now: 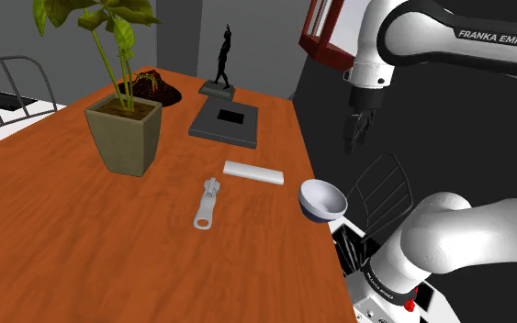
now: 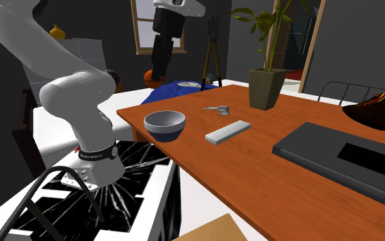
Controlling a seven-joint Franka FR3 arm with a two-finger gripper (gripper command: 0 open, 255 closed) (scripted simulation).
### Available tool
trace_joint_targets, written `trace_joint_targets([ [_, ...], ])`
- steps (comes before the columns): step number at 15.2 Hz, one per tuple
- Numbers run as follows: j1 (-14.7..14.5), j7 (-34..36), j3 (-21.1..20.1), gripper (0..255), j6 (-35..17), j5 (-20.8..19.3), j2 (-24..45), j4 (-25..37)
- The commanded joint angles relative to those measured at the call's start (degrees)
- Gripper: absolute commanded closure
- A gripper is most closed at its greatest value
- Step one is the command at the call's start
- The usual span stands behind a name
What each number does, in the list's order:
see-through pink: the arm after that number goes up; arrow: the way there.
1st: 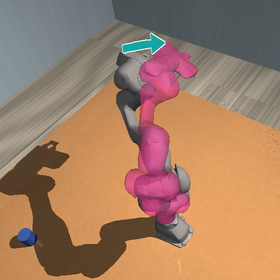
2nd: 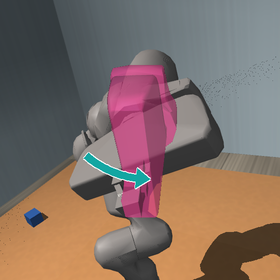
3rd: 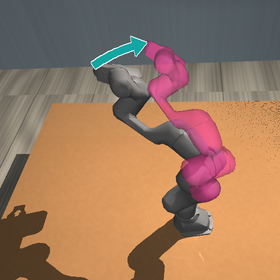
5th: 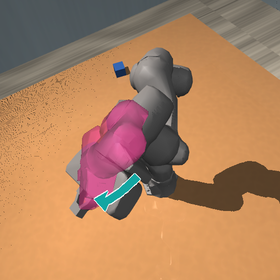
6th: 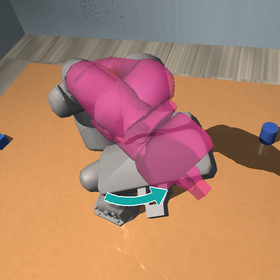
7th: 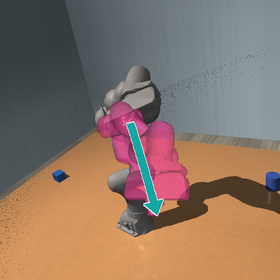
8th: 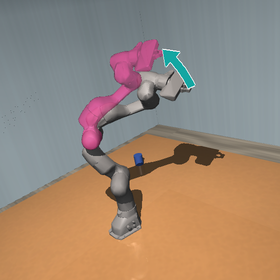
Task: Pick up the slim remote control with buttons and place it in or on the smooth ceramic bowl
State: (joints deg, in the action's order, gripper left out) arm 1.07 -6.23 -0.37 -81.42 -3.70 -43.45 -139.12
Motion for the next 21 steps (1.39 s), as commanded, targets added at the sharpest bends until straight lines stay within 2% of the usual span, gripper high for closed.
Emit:
trace_joint_targets([
  [1, 0.0, 0.0, 0.0, 0, 0.0, 0.0, 0.0, 0.0],
  [11, -4.6, -7.7, 0.4, 0, -23.4, 0.6, 13.3, -3.7],
  [21, -8.9, -15.4, -0.7, 0, -43.8, 2.1, 30.9, -0.2],
])
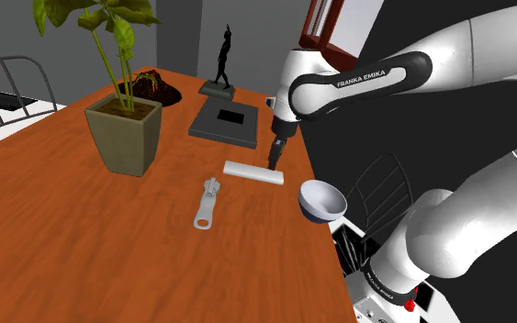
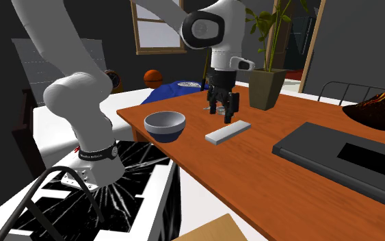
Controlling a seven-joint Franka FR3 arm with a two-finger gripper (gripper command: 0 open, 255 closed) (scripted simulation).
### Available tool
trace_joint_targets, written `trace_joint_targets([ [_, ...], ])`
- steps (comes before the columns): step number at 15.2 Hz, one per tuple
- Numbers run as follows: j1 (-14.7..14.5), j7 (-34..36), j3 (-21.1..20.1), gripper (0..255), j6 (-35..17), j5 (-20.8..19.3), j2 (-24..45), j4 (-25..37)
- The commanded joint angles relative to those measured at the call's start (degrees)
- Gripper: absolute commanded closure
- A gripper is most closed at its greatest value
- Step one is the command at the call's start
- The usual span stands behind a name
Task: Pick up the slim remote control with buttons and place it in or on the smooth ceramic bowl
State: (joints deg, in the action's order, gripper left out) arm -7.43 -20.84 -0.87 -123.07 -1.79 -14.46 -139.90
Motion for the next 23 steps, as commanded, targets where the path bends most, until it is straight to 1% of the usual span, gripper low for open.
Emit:
trace_joint_targets([
  [1, -0.8, -1.6, -0.4, 0, -3.8, 0.3, 3.7, 1.3],
  [3, -1.6, -3.1, -0.8, 0, -7.2, 0.7, 7.4, 2.9],
  [4, -1.7, -3.3, -0.9, 0, -7.6, 0.7, 7.8, 3.2],
  [11, -1.6, -3.1, -0.9, 0, -13.7, 0.4, 11.8, 1.0],
  [19, -1.6, -3.1, -0.9, 0, -13.7, 0.4, 11.8, 1.0],
  [20, -1.6, -3.1, -0.9, 255, -13.7, 0.4, 11.8, 1.0],
  [23, -1.6, -3.1, -0.9, 255, -13.7, 0.4, 11.8, 1.0],
])
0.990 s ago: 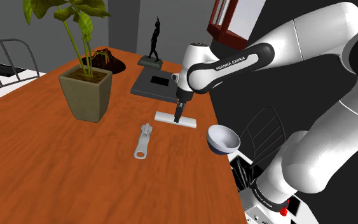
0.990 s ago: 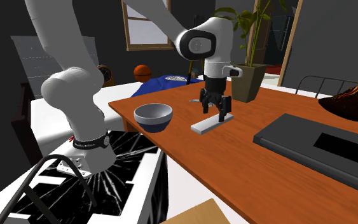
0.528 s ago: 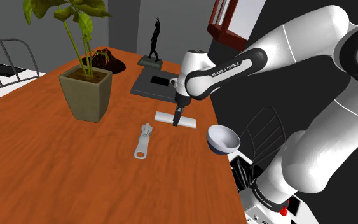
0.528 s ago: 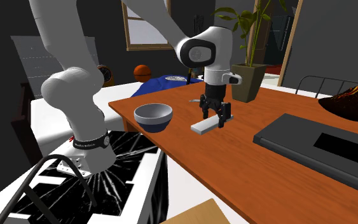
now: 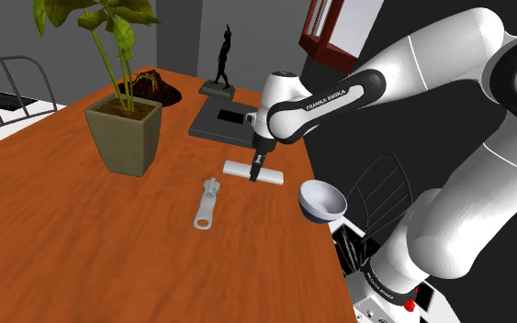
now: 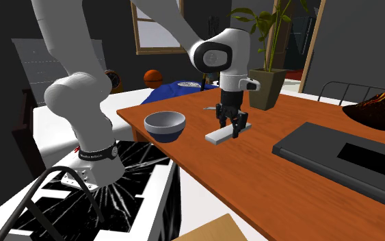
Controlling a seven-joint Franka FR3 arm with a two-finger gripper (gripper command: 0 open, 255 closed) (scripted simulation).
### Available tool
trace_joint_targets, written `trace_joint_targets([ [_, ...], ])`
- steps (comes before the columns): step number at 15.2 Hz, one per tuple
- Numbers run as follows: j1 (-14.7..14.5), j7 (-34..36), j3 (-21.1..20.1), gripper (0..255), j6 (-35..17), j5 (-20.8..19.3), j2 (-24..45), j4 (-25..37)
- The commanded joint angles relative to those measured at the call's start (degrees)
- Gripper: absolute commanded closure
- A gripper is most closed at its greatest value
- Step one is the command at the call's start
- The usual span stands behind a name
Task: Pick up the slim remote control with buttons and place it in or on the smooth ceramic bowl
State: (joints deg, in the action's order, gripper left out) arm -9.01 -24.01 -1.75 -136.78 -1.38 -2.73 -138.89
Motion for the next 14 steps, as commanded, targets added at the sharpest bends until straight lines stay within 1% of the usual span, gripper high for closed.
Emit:
trace_joint_targets([
  [1, 0.0, 0.0, 0.0, 255, 0.0, 0.0, 0.1, 0.0],
  [6, 0.0, 0.0, 0.0, 255, 0.0, 0.0, 0.0, -0.1],
  [14, 0.0, -0.3, 0.0, 255, 6.5, 0.3, -4.0, 2.4],
])
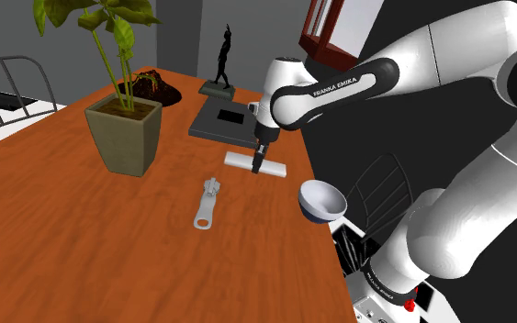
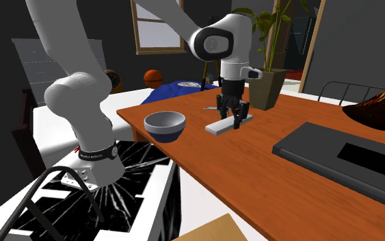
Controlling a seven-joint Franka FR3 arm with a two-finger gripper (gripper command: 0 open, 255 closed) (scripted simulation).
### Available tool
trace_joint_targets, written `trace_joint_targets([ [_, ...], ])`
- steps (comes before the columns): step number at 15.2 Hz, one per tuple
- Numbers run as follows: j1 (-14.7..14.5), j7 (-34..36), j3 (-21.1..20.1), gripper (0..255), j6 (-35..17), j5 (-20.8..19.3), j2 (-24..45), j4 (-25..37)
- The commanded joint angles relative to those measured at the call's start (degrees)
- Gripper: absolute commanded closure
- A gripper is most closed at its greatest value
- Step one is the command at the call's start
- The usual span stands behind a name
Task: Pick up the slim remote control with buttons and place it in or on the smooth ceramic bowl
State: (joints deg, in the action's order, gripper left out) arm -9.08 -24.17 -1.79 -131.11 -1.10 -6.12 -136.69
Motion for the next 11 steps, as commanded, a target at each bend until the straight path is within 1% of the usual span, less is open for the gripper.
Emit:
trace_joint_targets([
  [1, 0.0, -0.1, 0.0, 255, 1.6, 0.1, -1.1, 0.5],
  [11, 0.0, -0.4, 0.1, 255, 9.7, 0.3, -4.9, 4.8],
])
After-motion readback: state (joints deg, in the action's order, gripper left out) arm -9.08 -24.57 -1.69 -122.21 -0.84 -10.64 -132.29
